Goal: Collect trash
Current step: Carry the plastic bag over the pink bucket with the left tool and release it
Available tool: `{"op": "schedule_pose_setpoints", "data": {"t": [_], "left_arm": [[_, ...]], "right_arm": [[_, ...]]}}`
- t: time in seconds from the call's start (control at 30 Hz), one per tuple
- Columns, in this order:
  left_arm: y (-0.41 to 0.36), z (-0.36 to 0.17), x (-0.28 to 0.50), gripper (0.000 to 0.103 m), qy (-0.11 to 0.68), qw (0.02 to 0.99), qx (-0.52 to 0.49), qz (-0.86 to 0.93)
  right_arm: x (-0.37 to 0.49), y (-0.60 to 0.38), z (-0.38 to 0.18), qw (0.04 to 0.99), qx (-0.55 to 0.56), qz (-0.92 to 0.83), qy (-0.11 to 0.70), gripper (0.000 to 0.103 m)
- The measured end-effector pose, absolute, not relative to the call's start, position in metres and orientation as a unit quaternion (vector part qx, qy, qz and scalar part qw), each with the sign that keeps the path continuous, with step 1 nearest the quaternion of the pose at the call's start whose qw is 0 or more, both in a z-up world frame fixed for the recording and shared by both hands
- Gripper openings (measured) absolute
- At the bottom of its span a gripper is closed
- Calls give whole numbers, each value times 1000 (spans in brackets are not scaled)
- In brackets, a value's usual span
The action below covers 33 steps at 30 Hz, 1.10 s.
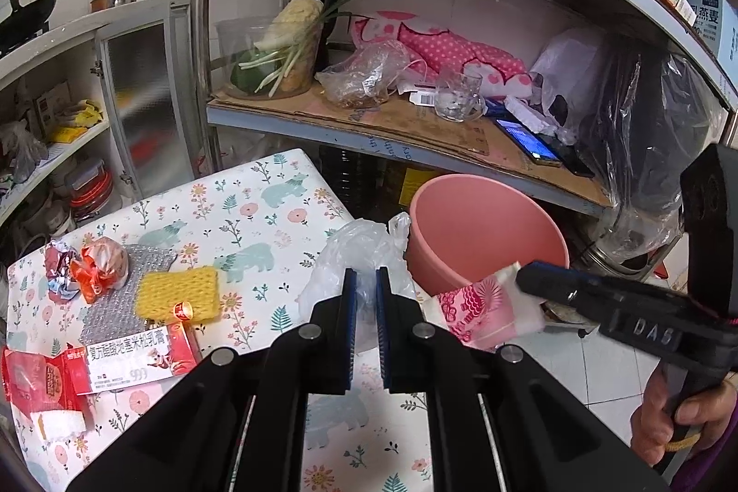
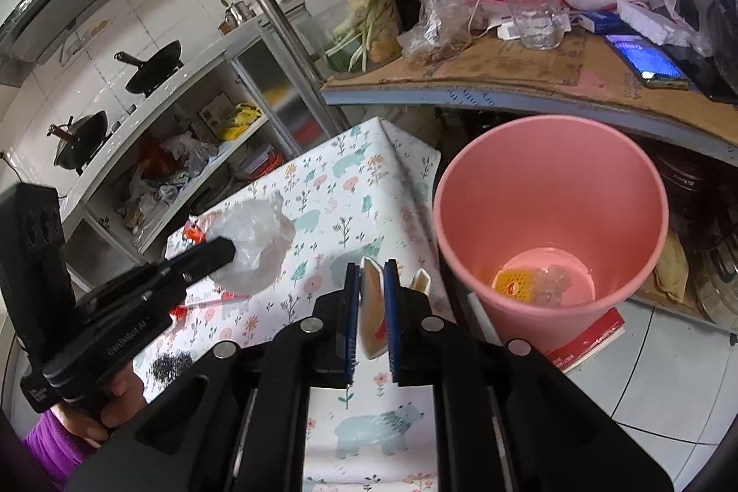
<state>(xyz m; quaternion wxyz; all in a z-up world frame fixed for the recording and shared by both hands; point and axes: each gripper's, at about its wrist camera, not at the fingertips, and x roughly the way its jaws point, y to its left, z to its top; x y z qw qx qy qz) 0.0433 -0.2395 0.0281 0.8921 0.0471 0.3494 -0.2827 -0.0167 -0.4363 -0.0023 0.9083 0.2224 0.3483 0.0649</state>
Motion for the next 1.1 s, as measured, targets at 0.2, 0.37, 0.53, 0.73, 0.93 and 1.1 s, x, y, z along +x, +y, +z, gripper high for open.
{"op": "schedule_pose_setpoints", "data": {"t": [0.2,0.37,0.53,0.73,0.93,1.1], "left_arm": [[-255,31,47,7,344,889,53,-297],[-270,34,49,7,340,885,58,-313],[-283,33,52,7,341,880,61,-326],[-310,23,57,7,353,865,75,-348],[-345,14,64,7,363,850,86,-371],[-370,5,69,7,370,843,100,-378]], "right_arm": [[-12,-456,4,912,230,54,336,2],[-10,-468,4,914,230,43,332,1],[-18,-492,9,920,223,13,321,1],[-45,-523,-6,921,211,-42,325,1],[-74,-543,-67,894,223,-96,378,1],[-86,-552,-158,839,252,-113,468,1]]}}
